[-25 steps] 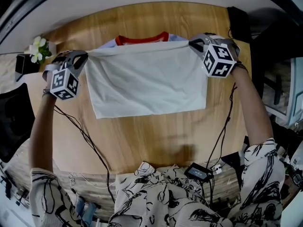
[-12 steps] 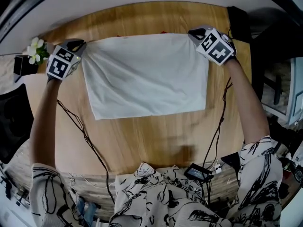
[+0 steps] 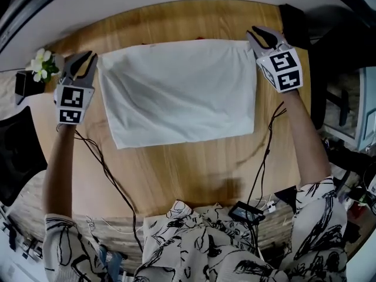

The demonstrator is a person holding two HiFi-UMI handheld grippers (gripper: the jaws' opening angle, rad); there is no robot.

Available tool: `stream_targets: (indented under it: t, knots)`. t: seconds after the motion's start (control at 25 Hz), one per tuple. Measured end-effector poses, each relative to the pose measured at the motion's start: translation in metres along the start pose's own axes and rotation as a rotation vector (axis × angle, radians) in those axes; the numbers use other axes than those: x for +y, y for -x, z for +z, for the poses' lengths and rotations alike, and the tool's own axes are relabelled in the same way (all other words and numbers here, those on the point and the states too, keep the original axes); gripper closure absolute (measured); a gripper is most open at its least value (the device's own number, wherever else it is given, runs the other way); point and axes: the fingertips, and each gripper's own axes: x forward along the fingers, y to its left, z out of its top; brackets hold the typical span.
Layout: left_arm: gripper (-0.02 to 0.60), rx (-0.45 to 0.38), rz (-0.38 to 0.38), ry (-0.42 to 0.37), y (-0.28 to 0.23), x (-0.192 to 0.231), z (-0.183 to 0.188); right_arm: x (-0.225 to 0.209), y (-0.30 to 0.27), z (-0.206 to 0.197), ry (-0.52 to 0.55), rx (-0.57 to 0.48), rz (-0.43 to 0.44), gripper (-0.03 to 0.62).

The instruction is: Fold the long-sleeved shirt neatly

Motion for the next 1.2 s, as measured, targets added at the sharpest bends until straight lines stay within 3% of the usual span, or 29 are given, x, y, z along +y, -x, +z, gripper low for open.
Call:
stream_targets:
  t: [0.2,0.44,0.68,0.8,0.88,1.04,1.08,1.16,1.2]
  knots:
    - [0.564,-0.041,0.054,0.125,0.054,-0.013,-0.007,0.014,0.056,0.003,-0.077,-0.076,-0.064,0.566]
    - [0.56,-0.048,0.016,0.194,0.133,-0.081,-0.029,0.069,0.138,-0.021,-0.153,-0.095,-0.088,0.58]
    - [0.468,0.083,-0.069,0.379,0.172,-0.174,-0.09,0.141,0.178,-0.081,-0.292,-0.006,-0.005,0.489]
    - [0.404,0.1,-0.103,0.472,0.179,-0.206,-0.107,0.177,0.183,-0.114,-0.367,0.061,0.048,0.426]
    - [0.393,0.119,-0.123,0.497,0.179,-0.221,-0.116,0.194,0.187,-0.136,-0.412,0.1,0.066,0.388]
    - [0.398,0.132,-0.156,0.563,0.174,-0.236,-0.126,0.204,0.194,-0.16,-0.482,0.129,0.061,0.386]
    - [0.408,0.138,-0.158,0.567,0.173,-0.238,-0.128,0.204,0.194,-0.162,-0.502,0.13,0.061,0.411]
    - [0.502,0.148,-0.142,0.538,0.174,-0.237,-0.13,0.205,0.194,-0.165,-0.517,0.136,0.05,0.566]
    - [0.551,0.143,-0.134,0.521,0.176,-0.236,-0.129,0.204,0.195,-0.166,-0.511,0.143,0.039,0.565]
